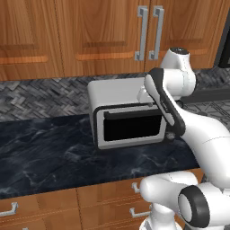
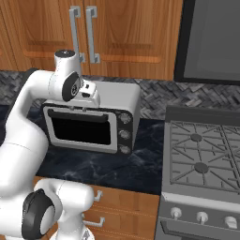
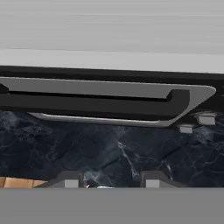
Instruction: Get the candle and the liquor from the cabinet and move them to the dining counter.
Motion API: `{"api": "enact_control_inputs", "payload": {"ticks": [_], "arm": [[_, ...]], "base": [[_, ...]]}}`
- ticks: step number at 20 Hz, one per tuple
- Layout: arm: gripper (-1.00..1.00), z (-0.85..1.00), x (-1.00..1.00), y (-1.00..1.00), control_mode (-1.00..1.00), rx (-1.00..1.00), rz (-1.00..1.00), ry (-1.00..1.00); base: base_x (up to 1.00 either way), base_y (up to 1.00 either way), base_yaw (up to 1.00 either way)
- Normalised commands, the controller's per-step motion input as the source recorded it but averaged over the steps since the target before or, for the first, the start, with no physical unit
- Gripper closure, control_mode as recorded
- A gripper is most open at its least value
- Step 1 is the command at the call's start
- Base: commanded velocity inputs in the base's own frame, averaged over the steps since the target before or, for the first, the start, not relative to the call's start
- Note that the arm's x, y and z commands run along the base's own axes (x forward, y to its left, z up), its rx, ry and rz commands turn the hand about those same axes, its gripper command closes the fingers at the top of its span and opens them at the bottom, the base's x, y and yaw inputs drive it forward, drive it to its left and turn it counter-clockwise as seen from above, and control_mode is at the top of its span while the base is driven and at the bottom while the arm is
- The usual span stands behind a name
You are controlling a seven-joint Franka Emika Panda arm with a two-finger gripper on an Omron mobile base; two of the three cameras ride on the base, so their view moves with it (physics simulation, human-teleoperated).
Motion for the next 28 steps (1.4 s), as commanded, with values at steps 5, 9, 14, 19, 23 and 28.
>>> {"api": "enact_control_inputs", "payload": {"ticks": [5,9,14,19,23,28], "arm": [[-1.0,0.0,-0.03,0.0,-1.0,0.0,0.0,0.01],[-1.0,0.03,-0.13,-0.12,-1.0,0.0,0.05,-0.17],[-1.0,0.14,-0.31,-0.25,-1.0,0.06,0.03,-0.36],[-1.0,0.41,-0.46,-0.14,-1.0,0.01,0.0,-0.37],[-1.0,0.66,-0.32,-0.03,-1.0,0.0,0.0,-0.37],[-1.0,0.7,-0.04,0.09,-1.0,0.0,0.0,-0.28]], "base": [[0.0,0.0,0.0],[0.0,0.0,0.0],[0.0,0.0,0.0],[0.0,0.0,0.0],[0.0,0.0,0.0],[0.0,0.0,0.0]]}}
